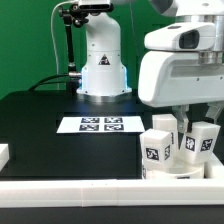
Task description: Assemble stool
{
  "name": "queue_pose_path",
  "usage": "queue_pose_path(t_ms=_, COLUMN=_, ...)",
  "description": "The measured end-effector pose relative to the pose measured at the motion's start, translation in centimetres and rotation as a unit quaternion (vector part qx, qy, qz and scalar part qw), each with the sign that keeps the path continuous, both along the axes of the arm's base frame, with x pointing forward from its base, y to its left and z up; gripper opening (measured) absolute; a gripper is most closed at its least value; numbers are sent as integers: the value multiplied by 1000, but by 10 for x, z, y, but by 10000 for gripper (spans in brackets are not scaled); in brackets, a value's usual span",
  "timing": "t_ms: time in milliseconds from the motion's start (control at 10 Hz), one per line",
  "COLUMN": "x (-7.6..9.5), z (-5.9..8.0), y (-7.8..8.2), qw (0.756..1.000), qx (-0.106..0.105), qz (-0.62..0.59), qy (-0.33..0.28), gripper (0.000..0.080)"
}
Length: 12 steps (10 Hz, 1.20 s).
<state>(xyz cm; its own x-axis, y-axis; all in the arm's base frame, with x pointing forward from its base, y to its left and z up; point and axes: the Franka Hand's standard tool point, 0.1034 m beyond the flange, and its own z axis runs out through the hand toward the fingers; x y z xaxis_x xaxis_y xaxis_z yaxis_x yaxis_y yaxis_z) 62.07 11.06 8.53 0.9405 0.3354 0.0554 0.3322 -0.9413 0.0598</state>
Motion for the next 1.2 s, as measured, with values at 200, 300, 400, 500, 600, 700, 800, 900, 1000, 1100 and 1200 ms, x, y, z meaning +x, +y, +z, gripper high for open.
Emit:
queue_pose_path(t_ms=200, x=0, z=0, y=0, qw=998, qx=5, qz=-56, qy=-2, gripper=343)
queue_pose_path(t_ms=300, x=0, z=0, y=1, qw=995, qx=9, qz=-101, qy=-3, gripper=343)
queue_pose_path(t_ms=400, x=0, z=-1, y=0, qw=990, qx=15, qz=-140, qy=-7, gripper=343)
queue_pose_path(t_ms=500, x=2, z=-2, y=-3, qw=982, qx=30, qz=-186, qy=-17, gripper=343)
queue_pose_path(t_ms=600, x=3, z=-3, y=-3, qw=973, qx=40, qz=-227, qy=-26, gripper=343)
queue_pose_path(t_ms=700, x=4, z=-3, y=-3, qw=962, qx=48, qz=-268, qy=-30, gripper=343)
queue_pose_path(t_ms=800, x=5, z=-3, y=-4, qw=953, qx=52, qz=-296, qy=-32, gripper=343)
queue_pose_path(t_ms=900, x=5, z=-3, y=-4, qw=946, qx=54, qz=-319, qy=-33, gripper=343)
queue_pose_path(t_ms=1000, x=5, z=-4, y=-3, qw=929, qx=60, qz=-363, qy=-33, gripper=343)
queue_pose_path(t_ms=1100, x=5, z=-4, y=0, qw=916, qx=64, qz=-395, qy=-32, gripper=343)
queue_pose_path(t_ms=1200, x=4, z=-4, y=2, qw=894, qx=69, qz=-442, qy=-31, gripper=343)
